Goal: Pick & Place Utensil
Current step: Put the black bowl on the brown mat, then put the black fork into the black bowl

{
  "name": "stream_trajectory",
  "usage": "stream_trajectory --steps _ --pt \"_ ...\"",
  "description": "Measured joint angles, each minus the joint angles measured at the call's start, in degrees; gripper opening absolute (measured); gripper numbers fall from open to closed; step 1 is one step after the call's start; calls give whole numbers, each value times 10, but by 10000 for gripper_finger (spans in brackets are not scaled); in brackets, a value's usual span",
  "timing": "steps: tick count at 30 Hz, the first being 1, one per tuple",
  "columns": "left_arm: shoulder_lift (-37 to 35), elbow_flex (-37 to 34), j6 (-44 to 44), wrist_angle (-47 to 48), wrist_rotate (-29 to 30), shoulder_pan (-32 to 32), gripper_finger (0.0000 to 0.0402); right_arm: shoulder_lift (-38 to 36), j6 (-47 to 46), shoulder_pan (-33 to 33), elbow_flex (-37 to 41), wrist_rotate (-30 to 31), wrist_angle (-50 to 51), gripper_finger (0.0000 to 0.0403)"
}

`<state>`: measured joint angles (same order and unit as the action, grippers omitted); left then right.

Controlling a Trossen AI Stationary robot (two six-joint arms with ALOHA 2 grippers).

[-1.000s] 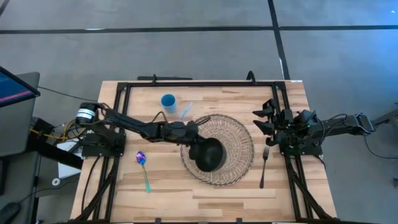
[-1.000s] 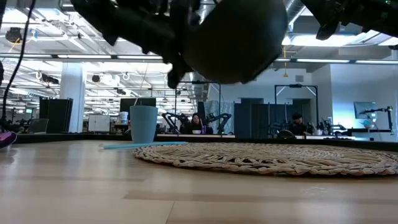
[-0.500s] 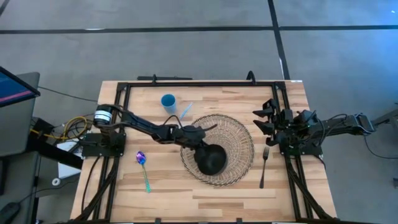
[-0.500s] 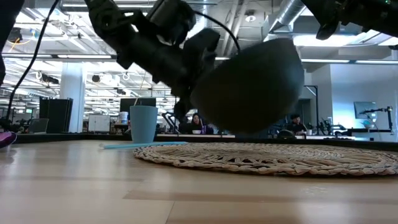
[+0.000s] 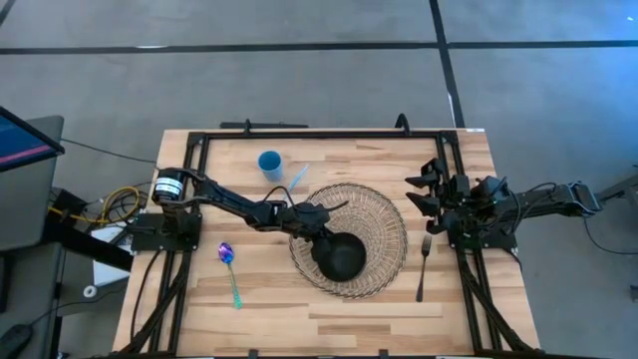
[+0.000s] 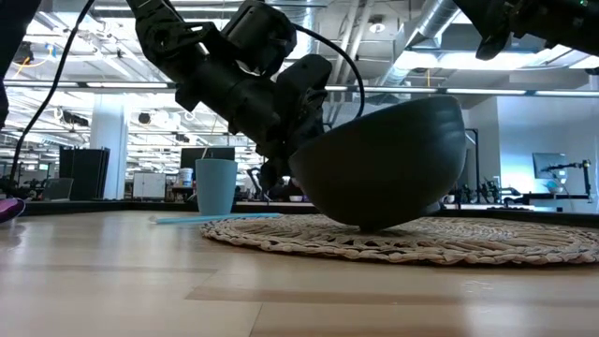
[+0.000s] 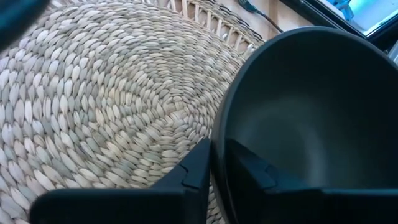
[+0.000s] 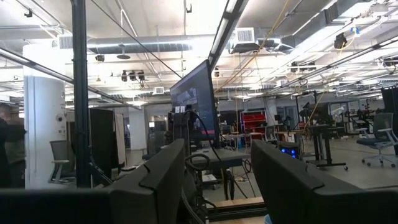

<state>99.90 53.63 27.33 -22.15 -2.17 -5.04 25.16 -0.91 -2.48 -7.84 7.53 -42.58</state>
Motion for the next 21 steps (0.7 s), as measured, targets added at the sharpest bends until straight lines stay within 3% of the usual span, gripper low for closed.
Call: stream_trajectory --steps 13,21 --pt "-3 0 0 -23 0 3 78 0 0 0 0 0 0 176" --pt "-63 0 -44 -23 0 3 79 0 0 0 0 0 0 174"
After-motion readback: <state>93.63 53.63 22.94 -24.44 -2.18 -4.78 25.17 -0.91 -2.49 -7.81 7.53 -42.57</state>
